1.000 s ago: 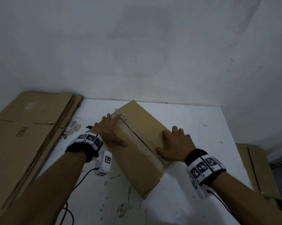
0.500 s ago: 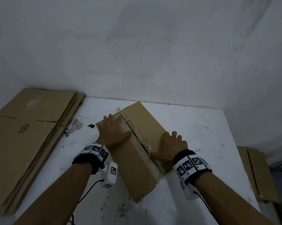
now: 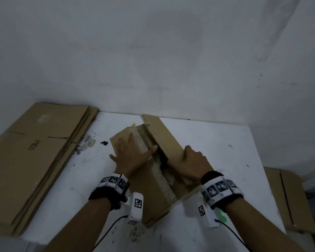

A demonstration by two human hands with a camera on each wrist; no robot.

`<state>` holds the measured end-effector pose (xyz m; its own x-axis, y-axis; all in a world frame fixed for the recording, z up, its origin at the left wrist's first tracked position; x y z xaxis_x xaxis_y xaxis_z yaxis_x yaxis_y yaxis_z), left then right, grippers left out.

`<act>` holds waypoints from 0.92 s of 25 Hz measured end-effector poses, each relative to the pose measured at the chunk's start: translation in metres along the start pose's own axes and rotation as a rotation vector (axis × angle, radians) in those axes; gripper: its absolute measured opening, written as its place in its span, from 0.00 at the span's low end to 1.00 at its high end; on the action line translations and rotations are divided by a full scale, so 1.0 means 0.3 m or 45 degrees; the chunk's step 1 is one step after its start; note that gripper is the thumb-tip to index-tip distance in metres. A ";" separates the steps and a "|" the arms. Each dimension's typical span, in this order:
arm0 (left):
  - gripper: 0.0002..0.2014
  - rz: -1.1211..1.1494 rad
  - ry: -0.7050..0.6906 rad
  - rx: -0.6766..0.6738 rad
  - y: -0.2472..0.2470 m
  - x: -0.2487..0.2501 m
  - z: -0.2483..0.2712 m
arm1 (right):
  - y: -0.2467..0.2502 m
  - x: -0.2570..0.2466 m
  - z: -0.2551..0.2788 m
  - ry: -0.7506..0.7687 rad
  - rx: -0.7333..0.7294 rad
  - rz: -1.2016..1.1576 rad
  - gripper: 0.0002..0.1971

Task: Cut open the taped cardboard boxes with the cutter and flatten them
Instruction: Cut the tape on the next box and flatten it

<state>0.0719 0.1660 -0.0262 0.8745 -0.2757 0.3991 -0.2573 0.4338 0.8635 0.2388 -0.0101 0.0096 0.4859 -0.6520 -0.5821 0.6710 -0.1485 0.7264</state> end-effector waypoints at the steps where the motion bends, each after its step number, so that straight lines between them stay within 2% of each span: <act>1: 0.65 0.010 0.004 -0.020 -0.004 0.003 0.018 | 0.014 0.021 0.004 -0.022 -0.017 -0.191 0.35; 5: 0.66 -0.065 0.035 -0.086 -0.051 -0.007 0.081 | 0.026 0.123 0.042 -0.246 -0.100 -0.898 0.30; 8: 0.68 -0.108 0.109 -0.151 -0.084 -0.041 0.117 | 0.014 0.178 0.067 -0.356 -0.146 -1.168 0.34; 10: 0.67 -0.110 0.161 -0.198 -0.104 -0.057 0.145 | 0.027 0.193 0.079 -0.368 -0.131 -1.218 0.34; 13: 0.64 -0.033 0.166 -0.164 -0.093 -0.049 0.160 | 0.059 0.201 0.089 -0.375 -0.041 -1.236 0.27; 15: 0.62 0.082 0.097 -0.118 -0.057 -0.036 0.159 | 0.088 0.204 0.104 -0.356 0.038 -1.256 0.22; 17: 0.61 0.343 0.028 -0.085 -0.002 -0.043 0.158 | 0.124 0.219 0.110 -0.308 0.119 -1.269 0.19; 20: 0.50 0.916 -0.038 -0.134 0.081 -0.102 0.181 | 0.154 0.255 0.119 -0.259 0.184 -1.276 0.15; 23: 0.34 1.077 -0.038 -0.279 0.143 -0.175 0.202 | 0.158 0.320 0.109 -0.248 0.294 -1.144 0.12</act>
<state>-0.0099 0.1472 0.0084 0.4142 0.1923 0.8896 -0.7275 0.6573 0.1966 0.2989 -0.1040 0.0002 -0.2744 -0.3319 -0.9025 0.6112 -0.7848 0.1027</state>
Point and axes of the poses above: each hand's wrist, its own z-axis away from the middle knuckle, its own y-axis out of the back of the hand, x = y × z, the point moved 9 cm from there along -z, towards the middle knuckle, and after that the axes turned 7 degrees about -z, right-handed, at the moved point
